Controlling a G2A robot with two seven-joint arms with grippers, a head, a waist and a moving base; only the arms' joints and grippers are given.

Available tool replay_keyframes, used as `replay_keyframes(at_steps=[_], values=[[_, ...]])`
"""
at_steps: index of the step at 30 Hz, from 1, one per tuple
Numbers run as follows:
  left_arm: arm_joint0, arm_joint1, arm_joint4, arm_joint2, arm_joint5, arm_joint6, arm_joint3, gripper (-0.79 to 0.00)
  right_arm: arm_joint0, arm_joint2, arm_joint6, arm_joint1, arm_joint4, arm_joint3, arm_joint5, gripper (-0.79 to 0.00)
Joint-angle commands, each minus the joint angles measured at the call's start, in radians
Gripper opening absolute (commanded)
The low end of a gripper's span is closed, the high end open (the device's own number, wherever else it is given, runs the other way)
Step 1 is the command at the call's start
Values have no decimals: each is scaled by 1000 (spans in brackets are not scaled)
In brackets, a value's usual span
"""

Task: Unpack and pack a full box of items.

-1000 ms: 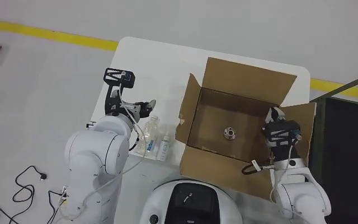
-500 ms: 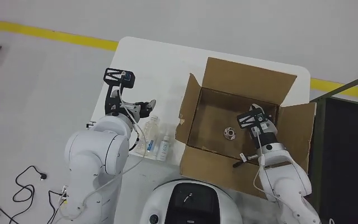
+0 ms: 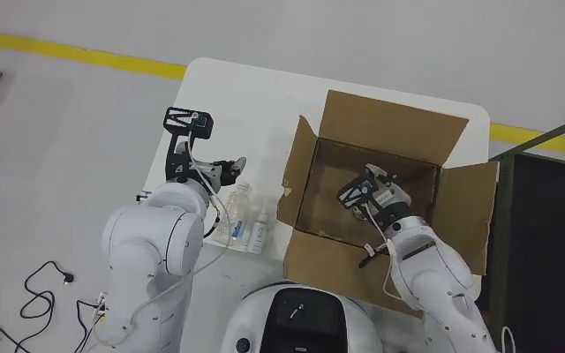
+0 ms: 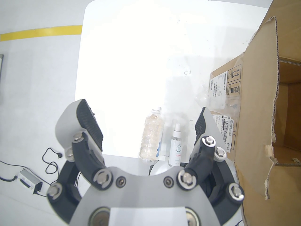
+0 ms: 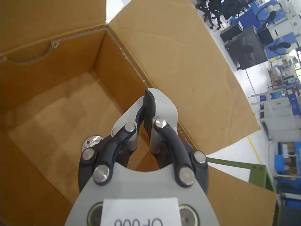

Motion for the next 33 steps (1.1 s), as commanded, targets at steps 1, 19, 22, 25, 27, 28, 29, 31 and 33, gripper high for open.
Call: replay_keyframes(at_steps=[1, 19, 22, 25, 27, 28, 29, 31, 33], values=[[0, 0, 0, 0, 0, 0, 0, 0, 30, -17, 64, -4, 4, 16, -26, -785], [0, 0, 0, 0, 0, 0, 0, 0, 67, -39, 120, -9, 4, 67, -58, -785], [0, 0, 0, 0, 0, 0, 0, 0, 96, -33, 166, -11, 19, 83, -89, -785], [0, 0, 0, 0, 0, 0, 0, 0, 152, -31, 308, -20, 94, 111, -132, -785], [0, 0, 0, 0, 0, 0, 0, 0, 197, -37, 382, -24, 112, 113, -154, -785], [0, 0, 0, 0, 0, 0, 0, 0, 209, -41, 416, -26, 132, 123, -165, -785], [0, 0, 0, 0, 0, 0, 0, 0, 223, -45, 447, -29, 168, 130, -189, -785], [0, 0, 0, 0, 0, 0, 0, 0, 254, -48, 523, -33, 218, 151, -227, -785], [0, 0, 0, 0, 0, 0, 0, 0, 276, -51, 575, -37, 246, 174, -221, -785]])
